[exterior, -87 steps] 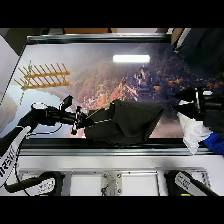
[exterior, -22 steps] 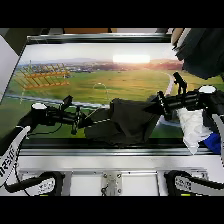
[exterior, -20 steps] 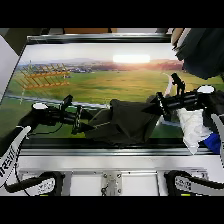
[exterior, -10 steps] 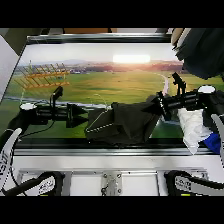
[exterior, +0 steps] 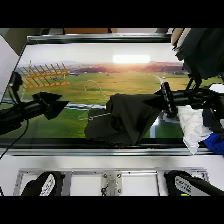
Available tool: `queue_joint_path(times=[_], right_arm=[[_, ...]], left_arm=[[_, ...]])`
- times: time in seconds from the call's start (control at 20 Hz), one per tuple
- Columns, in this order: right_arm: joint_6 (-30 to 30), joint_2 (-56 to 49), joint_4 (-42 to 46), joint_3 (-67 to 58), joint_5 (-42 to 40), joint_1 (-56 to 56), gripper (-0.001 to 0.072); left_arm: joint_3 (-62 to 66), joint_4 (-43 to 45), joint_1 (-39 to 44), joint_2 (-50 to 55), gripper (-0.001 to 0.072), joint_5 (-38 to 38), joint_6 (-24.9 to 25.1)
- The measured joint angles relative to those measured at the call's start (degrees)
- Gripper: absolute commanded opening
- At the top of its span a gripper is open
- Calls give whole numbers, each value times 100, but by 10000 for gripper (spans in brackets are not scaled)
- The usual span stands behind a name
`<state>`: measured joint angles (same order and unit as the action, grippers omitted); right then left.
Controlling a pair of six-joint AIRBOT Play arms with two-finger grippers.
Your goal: Fold the clothes and pants, and hang the long-sleeved shirts on hangers.
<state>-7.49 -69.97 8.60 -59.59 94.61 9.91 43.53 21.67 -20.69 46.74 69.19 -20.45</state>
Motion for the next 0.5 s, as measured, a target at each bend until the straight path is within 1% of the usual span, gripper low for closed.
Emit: queue_joint_path(times=[0.1, 0.15, 0.25, 0.35, 0.4, 0.5], right_arm=[[39, 293, -127, 0, -205, 13, 10], [72, 422, -177, 0, -295, 31, 10], [140, 647, -260, 0, -538, 79, 11], [212, 785, -348, 0, -756, 118, 11], [251, 824, -400, 0, -833, 131, 10], [273, 876, -494, 0, -949, 144, 11]], left_arm=[[0, 201, 4, -494, 510, -273, -713], [0, 415, 59, -721, 492, -400, -1139], [0, 1054, 313, -1139, 492, -632, -2144], [0, 1764, 728, -1416, 492, -780, -3204], [0, 2122, 1027, -1506, 491, -868, -3773], [0, 2717, 1746, -1545, 491, -1069, -4710]])
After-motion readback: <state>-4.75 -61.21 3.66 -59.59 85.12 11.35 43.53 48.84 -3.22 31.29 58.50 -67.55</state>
